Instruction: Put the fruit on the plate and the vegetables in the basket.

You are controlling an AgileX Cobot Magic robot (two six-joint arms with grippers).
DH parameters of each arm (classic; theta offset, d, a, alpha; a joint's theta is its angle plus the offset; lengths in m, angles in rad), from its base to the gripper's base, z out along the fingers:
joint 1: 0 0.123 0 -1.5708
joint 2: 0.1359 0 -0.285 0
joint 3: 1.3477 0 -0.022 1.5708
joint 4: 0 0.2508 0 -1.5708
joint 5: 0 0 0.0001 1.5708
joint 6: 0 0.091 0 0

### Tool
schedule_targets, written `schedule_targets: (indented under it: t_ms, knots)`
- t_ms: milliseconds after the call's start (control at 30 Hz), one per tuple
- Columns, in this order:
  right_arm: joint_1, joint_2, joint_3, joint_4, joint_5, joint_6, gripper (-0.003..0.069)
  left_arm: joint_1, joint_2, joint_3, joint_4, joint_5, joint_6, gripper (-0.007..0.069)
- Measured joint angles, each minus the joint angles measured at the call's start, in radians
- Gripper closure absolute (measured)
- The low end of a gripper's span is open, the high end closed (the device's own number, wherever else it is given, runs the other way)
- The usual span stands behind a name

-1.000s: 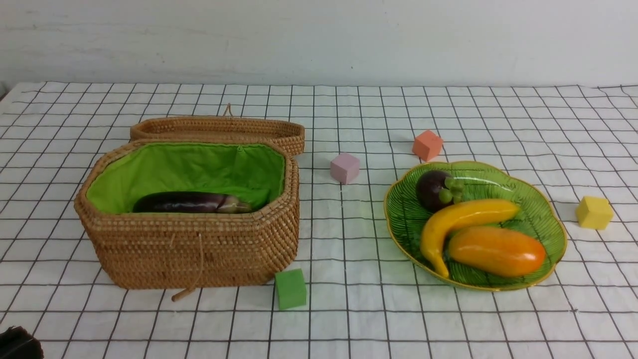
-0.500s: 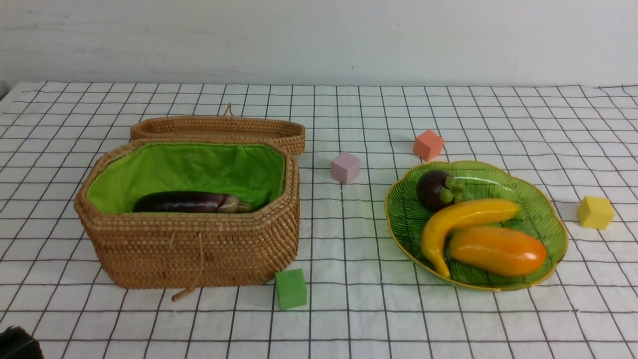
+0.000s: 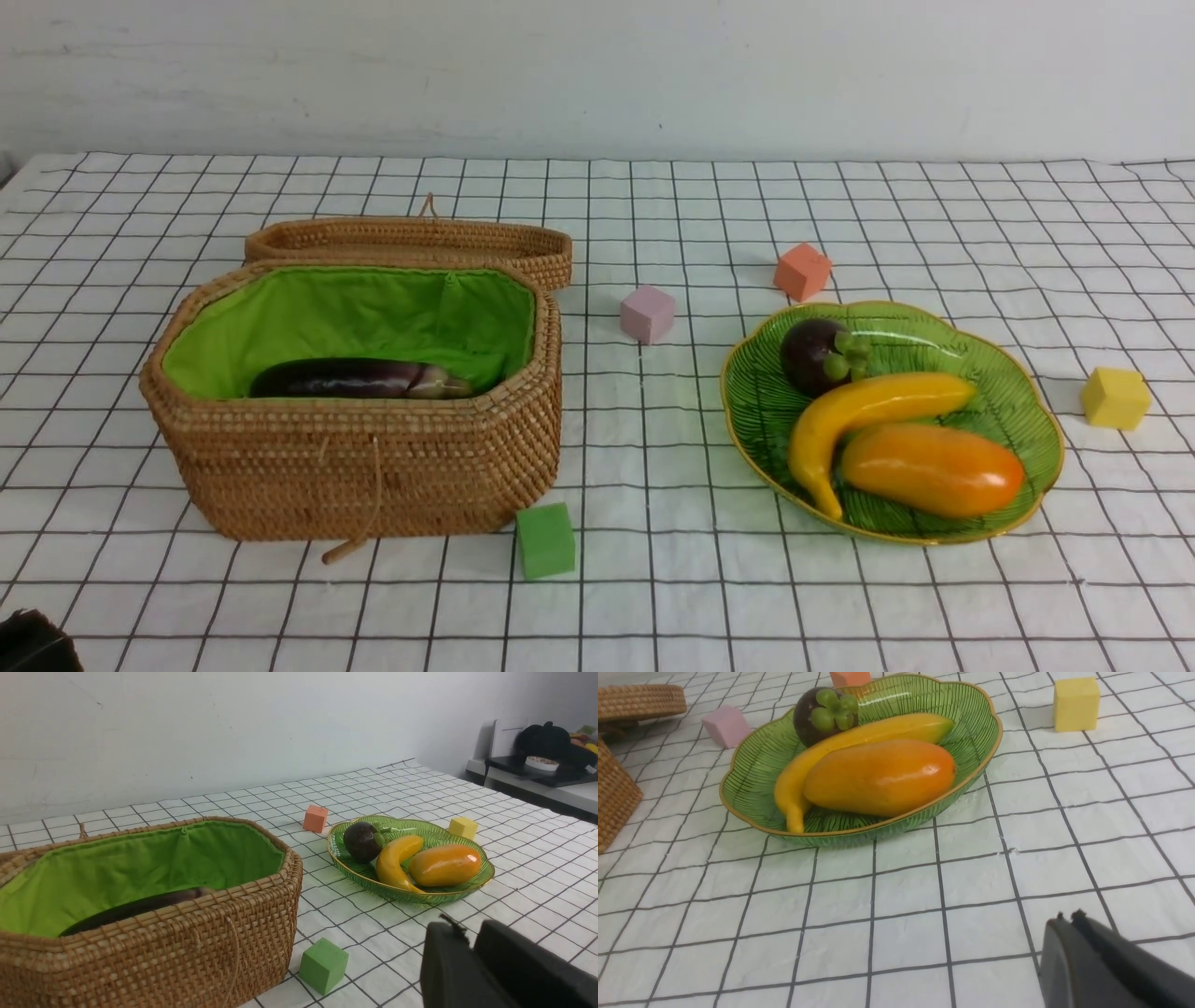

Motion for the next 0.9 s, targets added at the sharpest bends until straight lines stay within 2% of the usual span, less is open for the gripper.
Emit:
schedule_targets:
  t_ms: [300, 367, 433, 500, 600, 633, 667, 700, 767, 900]
  knots:
    - [0.0, 0.0, 0.0, 0.0, 0.0, 0.0, 0.066, 0.016, 0.0, 0.011, 0.015, -0.002, 0.001, 0.0533]
    - [0.0, 0.0, 0.0, 0.0, 0.0, 0.0, 0.0658, 0.09, 0.0, 0.035, -0.015, -0.029, 0.009, 0.0544]
    - [0.0, 0.0, 0.0, 0.0, 0.0, 0.0, 0.0655, 0.189, 0.0, 0.065, -0.096, -0.113, 0.064, 0.0585]
    - [0.0, 0.0, 0.0, 0.0, 0.0, 0.0, 0.0655, 0.312, 0.0, 0.109, -0.2, -0.254, 0.196, 0.0638]
    - [0.0, 0.0, 0.0, 0.0, 0.0, 0.0, 0.0653, 0.478, 0.0, 0.168, -0.44, -0.413, 0.471, 0.0638]
    - [0.0, 0.0, 0.0, 0.0, 0.0, 0.0, 0.0653, 0.491, 0.0, 0.172, -0.44, -0.421, 0.471, 0.0638]
    - [0.0, 0.0, 0.0, 0.0, 0.0, 0.0, 0.0652, 0.575, 0.0, 0.199, -0.585, -0.463, 0.603, 0.0638]
    - [0.0, 0.0, 0.0, 0.0, 0.0, 0.0, 0.0651, 0.632, 0.0, 0.219, -0.674, -0.478, 0.667, 0.0638]
    - [0.0, 0.0, 0.0, 0.0, 0.0, 0.0, 0.0648, 0.728, 0.0, 0.262, -0.791, -0.494, 0.736, 0.0638]
    - [0.0, 0.0, 0.0, 0.0, 0.0, 0.0, 0.0644, 0.792, 0.0, 0.283, -0.804, -0.422, 0.715, 0.0638]
